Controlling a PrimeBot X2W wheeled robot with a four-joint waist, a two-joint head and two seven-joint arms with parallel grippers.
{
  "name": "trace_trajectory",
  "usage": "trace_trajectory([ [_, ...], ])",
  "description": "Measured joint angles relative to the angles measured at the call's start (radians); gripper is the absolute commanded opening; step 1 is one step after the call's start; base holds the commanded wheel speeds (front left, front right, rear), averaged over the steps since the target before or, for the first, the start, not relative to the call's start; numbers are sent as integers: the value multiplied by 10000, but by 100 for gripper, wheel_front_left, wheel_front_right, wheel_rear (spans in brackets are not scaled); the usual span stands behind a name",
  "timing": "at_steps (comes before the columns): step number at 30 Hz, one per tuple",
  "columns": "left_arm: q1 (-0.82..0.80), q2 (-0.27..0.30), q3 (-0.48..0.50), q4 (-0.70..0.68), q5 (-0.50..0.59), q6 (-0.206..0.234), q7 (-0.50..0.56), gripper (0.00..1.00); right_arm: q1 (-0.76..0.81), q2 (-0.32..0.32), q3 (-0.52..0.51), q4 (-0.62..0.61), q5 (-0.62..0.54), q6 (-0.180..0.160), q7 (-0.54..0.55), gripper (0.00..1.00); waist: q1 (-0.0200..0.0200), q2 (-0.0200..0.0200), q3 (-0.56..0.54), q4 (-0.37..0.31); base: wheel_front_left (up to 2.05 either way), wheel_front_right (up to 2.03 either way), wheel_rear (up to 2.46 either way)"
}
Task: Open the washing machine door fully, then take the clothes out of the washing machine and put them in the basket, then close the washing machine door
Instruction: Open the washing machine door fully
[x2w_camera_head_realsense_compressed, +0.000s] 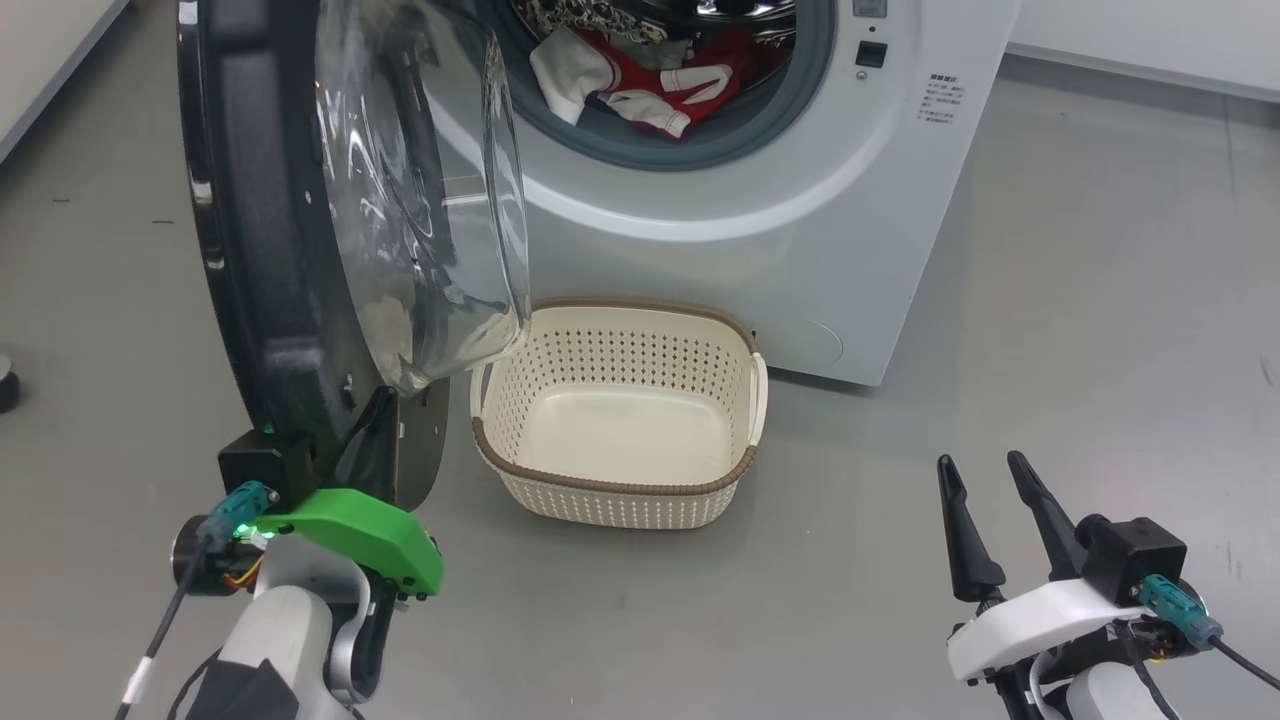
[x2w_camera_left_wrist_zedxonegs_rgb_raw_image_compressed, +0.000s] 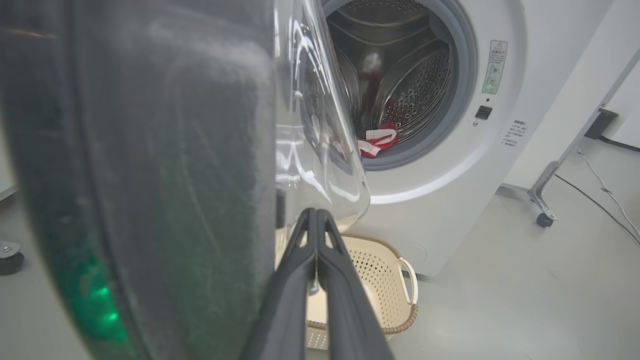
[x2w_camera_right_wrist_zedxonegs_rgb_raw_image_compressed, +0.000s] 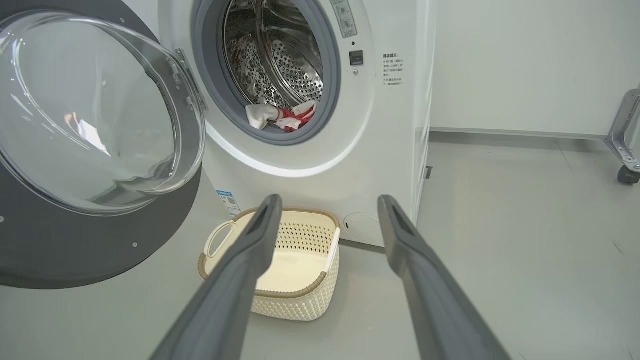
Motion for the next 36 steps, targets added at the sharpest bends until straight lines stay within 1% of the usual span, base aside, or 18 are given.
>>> trace_trajectory([
  [7,-2,236,523,-81,-144,163,-144,0,-36,-31,146,-88,-186,29,21,100,0,0,351,267,0,0,0],
  [12,-9,560,1181,-209,-349,263,-318,0,-158,-192,207,-209,-337,29,184,100,0,0,744,366,0,0,0],
  [21,-126,957,2080,-364,-782,430,-476,0,-401,-368,228,-426,-428,29,433,100,0,0,1452,419,0,0,0],
  [26,-401,1371,2585,-418,-884,472,-499,0,-639,-510,182,-654,-451,25,537,100,0,0,1914,421,0,0,0],
  [29,-560,1521,2874,-431,-1047,523,-506,0,-669,-677,115,-736,-516,15,583,100,0,0,2202,421,0,0,0],
  [36,-932,1824,3611,-360,-1540,531,-531,0,-898,-815,63,-966,-533,13,723,100,0,0,2842,417,0,0,0],
])
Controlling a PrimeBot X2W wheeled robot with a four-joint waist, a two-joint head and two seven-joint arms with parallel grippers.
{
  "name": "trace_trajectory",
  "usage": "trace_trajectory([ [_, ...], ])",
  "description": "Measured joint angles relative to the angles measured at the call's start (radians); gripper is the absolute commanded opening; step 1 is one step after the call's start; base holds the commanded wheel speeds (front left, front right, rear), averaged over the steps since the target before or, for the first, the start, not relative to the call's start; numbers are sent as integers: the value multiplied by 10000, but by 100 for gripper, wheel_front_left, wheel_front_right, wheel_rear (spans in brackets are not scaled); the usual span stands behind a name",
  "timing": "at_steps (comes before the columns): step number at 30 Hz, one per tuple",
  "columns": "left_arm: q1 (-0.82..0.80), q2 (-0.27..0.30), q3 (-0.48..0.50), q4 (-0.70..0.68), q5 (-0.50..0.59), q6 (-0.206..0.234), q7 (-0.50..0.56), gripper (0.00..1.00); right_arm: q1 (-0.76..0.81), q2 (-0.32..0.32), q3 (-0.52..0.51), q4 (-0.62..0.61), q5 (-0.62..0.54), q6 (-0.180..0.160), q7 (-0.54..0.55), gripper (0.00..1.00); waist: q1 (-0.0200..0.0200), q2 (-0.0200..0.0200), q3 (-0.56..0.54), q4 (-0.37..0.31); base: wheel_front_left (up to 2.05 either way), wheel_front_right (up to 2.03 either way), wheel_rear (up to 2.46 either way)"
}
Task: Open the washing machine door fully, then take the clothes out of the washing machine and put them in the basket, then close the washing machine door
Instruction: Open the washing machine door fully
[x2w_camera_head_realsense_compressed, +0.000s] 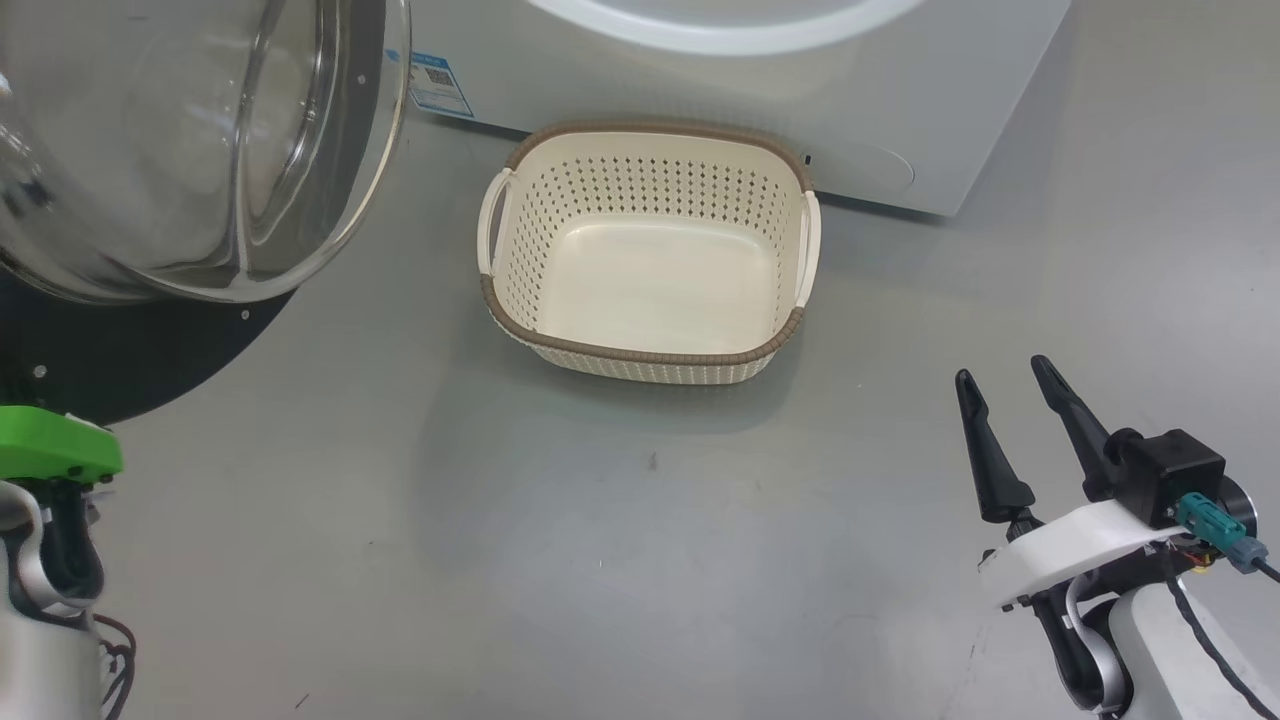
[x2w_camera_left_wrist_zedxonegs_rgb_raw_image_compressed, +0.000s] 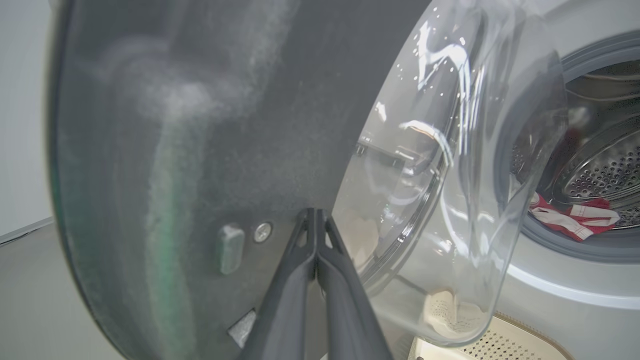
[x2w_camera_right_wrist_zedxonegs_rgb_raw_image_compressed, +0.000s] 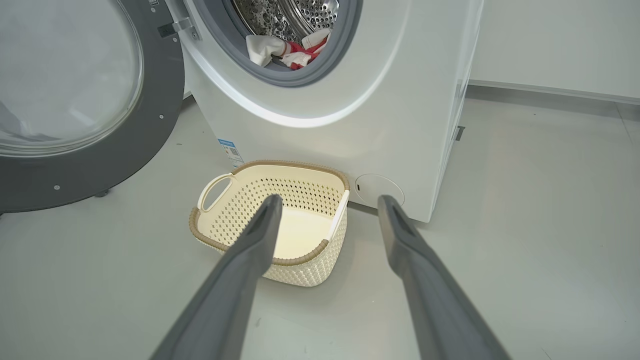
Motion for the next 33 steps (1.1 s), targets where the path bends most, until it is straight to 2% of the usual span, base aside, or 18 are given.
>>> trace_trajectory([
  [20,-749,692,779,901,-387,38,31,0,-412,-458,-171,-520,-144,-29,349,100,0,0,1307,-43,0,0,0],
  [33,-947,648,522,1607,-349,-29,-230,0,-419,-464,-242,-313,-142,-29,244,100,0,0,1196,-7,0,0,0],
])
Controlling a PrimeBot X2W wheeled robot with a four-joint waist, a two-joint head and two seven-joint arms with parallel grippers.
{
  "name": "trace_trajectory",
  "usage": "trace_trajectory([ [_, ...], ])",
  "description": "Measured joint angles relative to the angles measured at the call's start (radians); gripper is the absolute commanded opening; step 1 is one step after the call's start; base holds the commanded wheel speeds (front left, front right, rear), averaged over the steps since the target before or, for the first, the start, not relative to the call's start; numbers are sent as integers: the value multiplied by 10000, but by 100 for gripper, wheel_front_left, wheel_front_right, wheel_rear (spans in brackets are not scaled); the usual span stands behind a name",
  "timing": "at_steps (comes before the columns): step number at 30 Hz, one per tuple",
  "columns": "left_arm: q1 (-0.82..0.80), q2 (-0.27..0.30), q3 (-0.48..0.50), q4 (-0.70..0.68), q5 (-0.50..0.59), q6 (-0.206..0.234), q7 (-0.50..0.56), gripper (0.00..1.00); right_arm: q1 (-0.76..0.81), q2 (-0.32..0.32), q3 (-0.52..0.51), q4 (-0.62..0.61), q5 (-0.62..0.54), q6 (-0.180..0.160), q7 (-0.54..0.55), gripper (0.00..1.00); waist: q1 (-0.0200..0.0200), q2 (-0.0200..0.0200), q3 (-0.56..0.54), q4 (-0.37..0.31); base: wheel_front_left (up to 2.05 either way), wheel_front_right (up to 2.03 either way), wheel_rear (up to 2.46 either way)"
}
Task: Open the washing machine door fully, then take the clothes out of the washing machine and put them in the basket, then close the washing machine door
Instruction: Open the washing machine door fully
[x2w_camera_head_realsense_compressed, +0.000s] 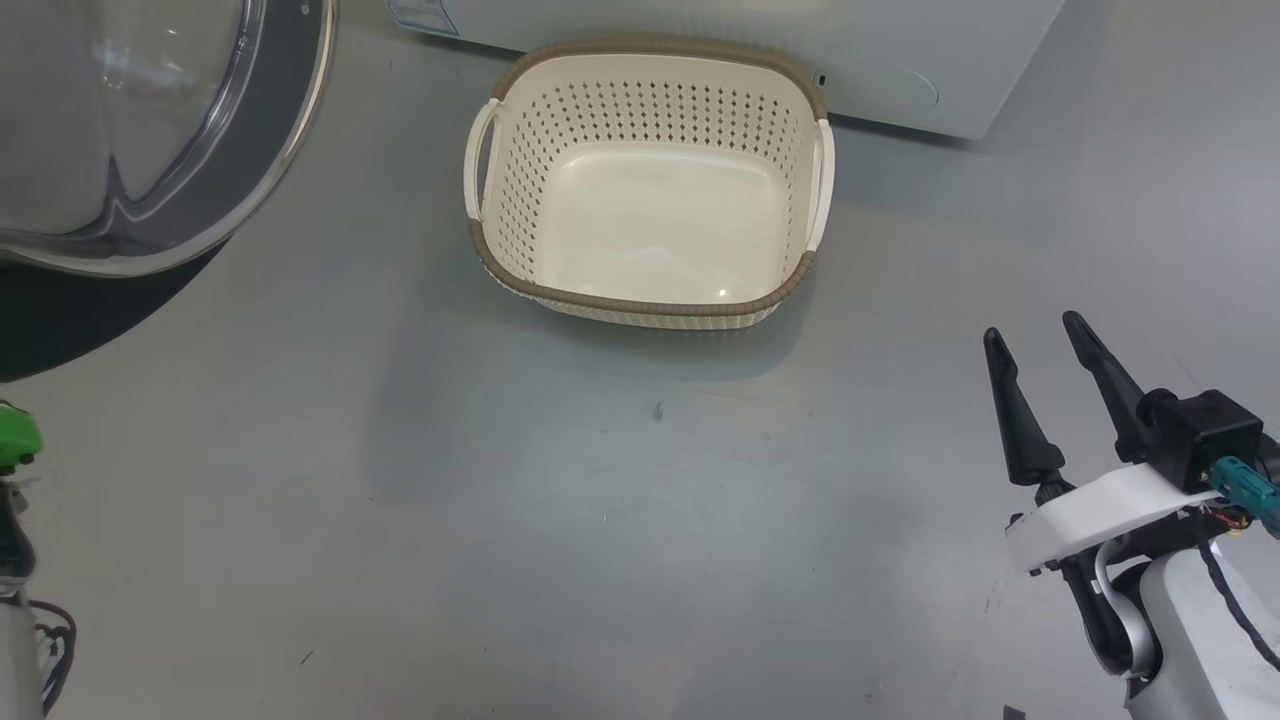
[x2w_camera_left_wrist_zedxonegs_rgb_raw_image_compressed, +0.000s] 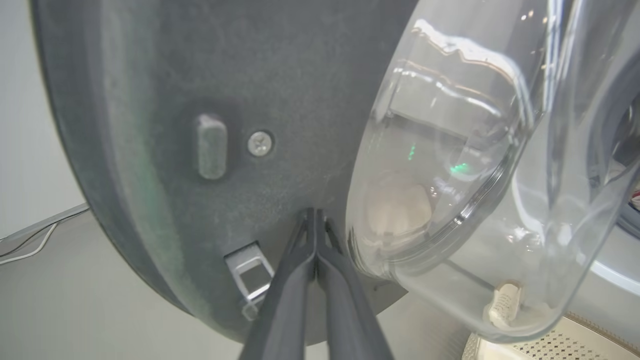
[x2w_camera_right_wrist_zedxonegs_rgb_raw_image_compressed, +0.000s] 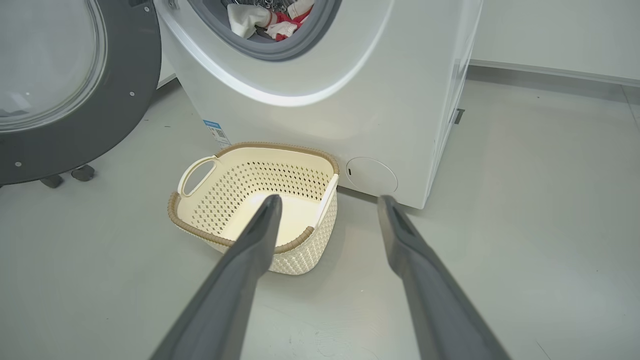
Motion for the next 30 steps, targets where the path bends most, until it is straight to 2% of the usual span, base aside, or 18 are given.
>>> trace_trajectory([
  [8,21,-92,-94,276,98,-178,-265,0,-80,364,117,468,111,31,-282,100,0,0,-639,0,0,0,0],
  [17,433,-105,-740,314,709,-495,-424,0,-124,734,115,1043,368,92,-545,100,0,0,-1705,-141,0,0,0],
  [30,1991,-777,-1542,38,1085,-938,-529,0,303,1139,86,1586,456,94,-790,100,0,0,-3425,-683,0,0,0],
])
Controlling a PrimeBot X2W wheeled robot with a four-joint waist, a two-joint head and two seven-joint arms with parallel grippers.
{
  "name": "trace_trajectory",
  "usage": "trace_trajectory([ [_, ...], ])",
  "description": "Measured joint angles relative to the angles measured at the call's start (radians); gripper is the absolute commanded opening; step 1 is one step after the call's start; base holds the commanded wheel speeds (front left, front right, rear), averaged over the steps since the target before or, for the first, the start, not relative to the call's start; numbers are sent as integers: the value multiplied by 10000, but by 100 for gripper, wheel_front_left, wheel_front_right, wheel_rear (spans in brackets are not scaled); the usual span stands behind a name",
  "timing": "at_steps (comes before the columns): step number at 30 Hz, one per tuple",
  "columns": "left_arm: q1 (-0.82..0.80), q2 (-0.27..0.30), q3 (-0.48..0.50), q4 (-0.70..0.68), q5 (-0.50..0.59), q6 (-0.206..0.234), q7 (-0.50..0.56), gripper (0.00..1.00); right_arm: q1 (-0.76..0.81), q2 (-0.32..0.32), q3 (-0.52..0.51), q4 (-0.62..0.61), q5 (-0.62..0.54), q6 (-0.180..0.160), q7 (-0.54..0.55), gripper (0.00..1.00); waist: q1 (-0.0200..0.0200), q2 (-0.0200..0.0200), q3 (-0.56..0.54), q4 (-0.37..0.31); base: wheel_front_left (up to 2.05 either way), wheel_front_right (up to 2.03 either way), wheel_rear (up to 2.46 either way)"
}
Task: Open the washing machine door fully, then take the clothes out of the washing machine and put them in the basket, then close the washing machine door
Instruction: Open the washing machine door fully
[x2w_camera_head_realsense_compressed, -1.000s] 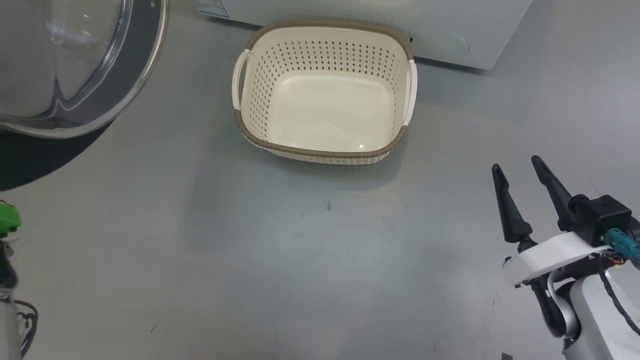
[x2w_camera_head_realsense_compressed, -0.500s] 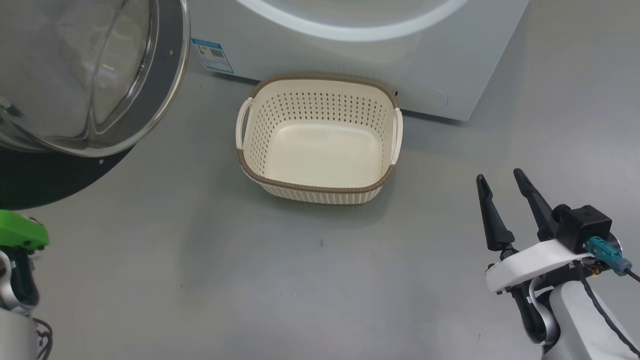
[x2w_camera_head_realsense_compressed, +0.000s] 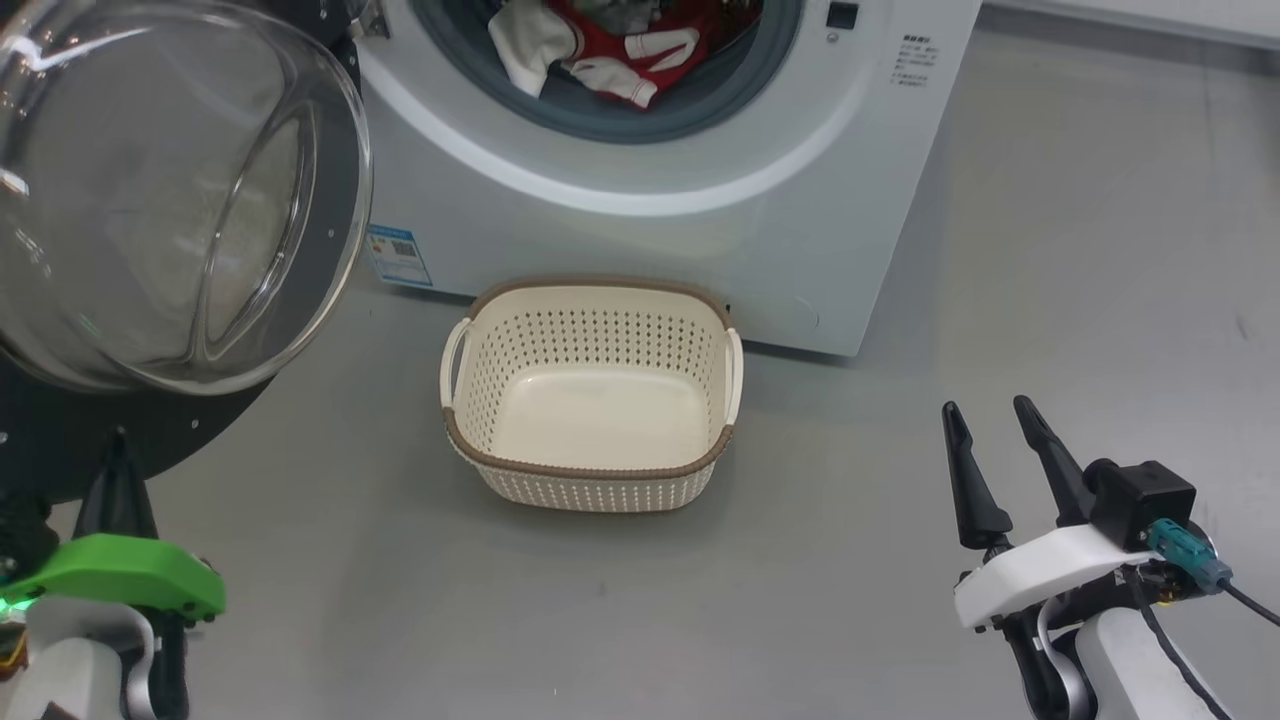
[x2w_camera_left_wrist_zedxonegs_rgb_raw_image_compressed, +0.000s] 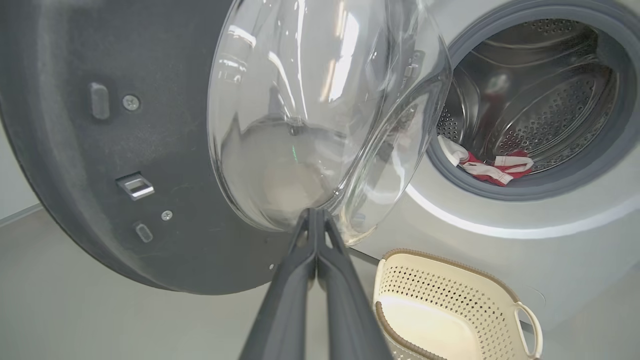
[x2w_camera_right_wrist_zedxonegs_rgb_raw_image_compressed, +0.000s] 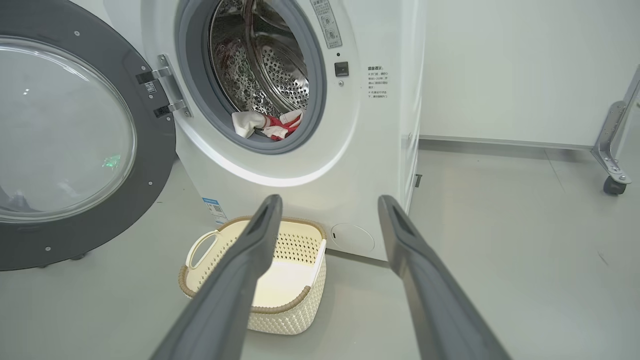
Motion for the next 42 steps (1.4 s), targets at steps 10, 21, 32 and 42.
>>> trace_trajectory([
  [10,1115,-541,-161,-984,40,-163,-161,0,434,117,-79,-56,0,-6,-86,100,0,0,-1020,-988,0,0,0],
  [21,1846,-997,-518,-1985,295,-163,-173,0,603,159,-140,-360,-4,-15,-90,100,0,0,-1386,-1850,0,0,0],
  [32,2146,-1256,-784,-2656,483,-186,-174,100,741,148,-263,-685,-19,-67,-92,100,0,0,-1201,-2124,0,0,0],
  [42,2348,-1281,-905,-2853,616,-184,-174,100,742,146,-290,-742,-107,-92,-92,100,0,0,-1076,-2172,0,0,0],
])
